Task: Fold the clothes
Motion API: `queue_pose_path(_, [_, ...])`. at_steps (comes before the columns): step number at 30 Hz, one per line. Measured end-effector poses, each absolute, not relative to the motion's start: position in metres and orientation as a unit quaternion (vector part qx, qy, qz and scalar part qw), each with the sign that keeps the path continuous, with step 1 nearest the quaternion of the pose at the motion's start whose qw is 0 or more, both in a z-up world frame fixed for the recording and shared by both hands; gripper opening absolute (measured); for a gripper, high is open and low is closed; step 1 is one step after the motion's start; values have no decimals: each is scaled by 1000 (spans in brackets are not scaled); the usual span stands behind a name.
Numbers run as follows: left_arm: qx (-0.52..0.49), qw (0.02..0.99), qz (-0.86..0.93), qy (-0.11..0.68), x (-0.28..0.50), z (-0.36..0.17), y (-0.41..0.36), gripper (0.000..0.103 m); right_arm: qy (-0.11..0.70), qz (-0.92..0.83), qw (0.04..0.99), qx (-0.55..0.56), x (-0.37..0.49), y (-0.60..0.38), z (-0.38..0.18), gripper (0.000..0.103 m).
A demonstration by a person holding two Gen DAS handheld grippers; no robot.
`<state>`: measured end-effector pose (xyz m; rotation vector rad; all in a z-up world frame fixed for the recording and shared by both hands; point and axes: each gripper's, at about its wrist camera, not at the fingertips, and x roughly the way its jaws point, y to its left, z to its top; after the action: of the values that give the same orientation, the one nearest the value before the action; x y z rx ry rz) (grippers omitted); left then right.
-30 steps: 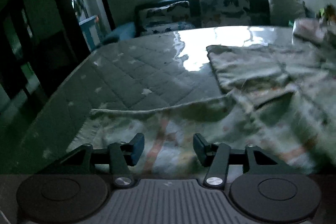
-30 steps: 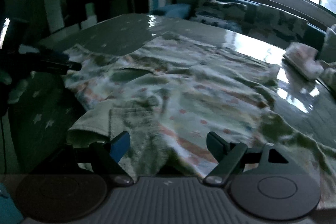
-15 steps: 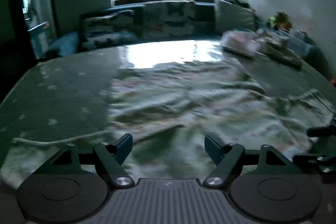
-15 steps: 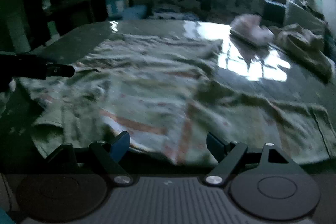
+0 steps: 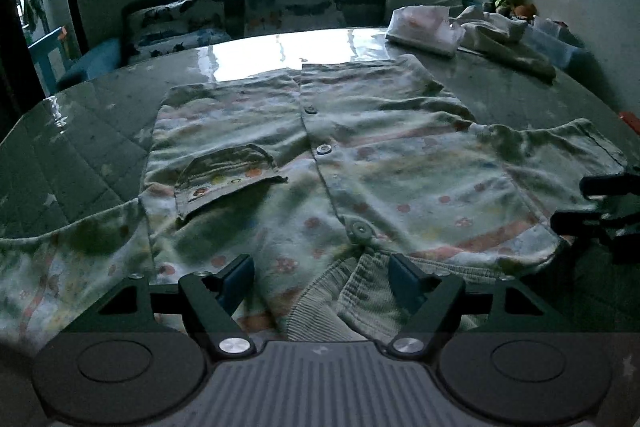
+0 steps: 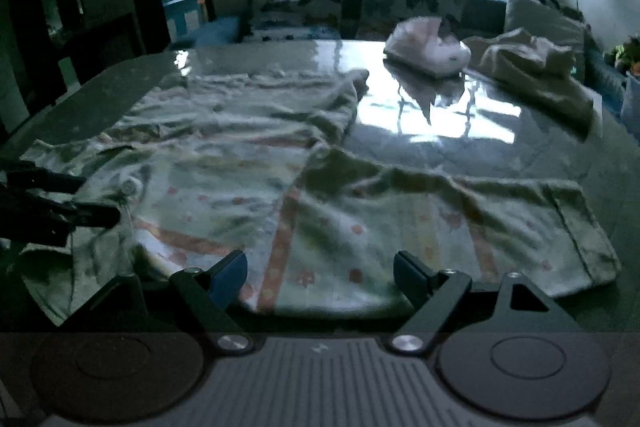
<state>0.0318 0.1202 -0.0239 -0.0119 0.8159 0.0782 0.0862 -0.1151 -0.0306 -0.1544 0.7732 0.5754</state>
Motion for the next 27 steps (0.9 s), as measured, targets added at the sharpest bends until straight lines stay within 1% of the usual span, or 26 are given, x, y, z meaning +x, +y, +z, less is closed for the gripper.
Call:
queue_pose_path(3, [-4,916,38,400,33,-22,119,80,366,273,887,-71,86,-118,-29,89])
queue_pose_path(6, [-2,914,37,403,35,-20,117,83,360,257,895,-66,88,-125,-27,91])
queue_pose_path(8, [1,915,37,402,35,-18,115,85,360,244,898,-62,91,-131,-28,98])
queue_pose_path(10, [4,915,37,401,36,-17,112,88,359,228,903,-56,95,-138,-29,99])
queue_pose_path(12, [7,915,37,401,37,-15,109,90,358,213,908,-46,97,-146,-30,103])
queue_pose_path(20, [17,917,35,396,39,-9,100,100,358,190,913,-46,100,-157,-42,103])
queue_pose_path(21, [19,918,34,395,39,-9,99,103,356,189,914,-52,98,-156,-43,103])
queue_pose_path(27, [26,918,33,395,45,-5,91,103,342,188,918,-69,94,-152,-47,103])
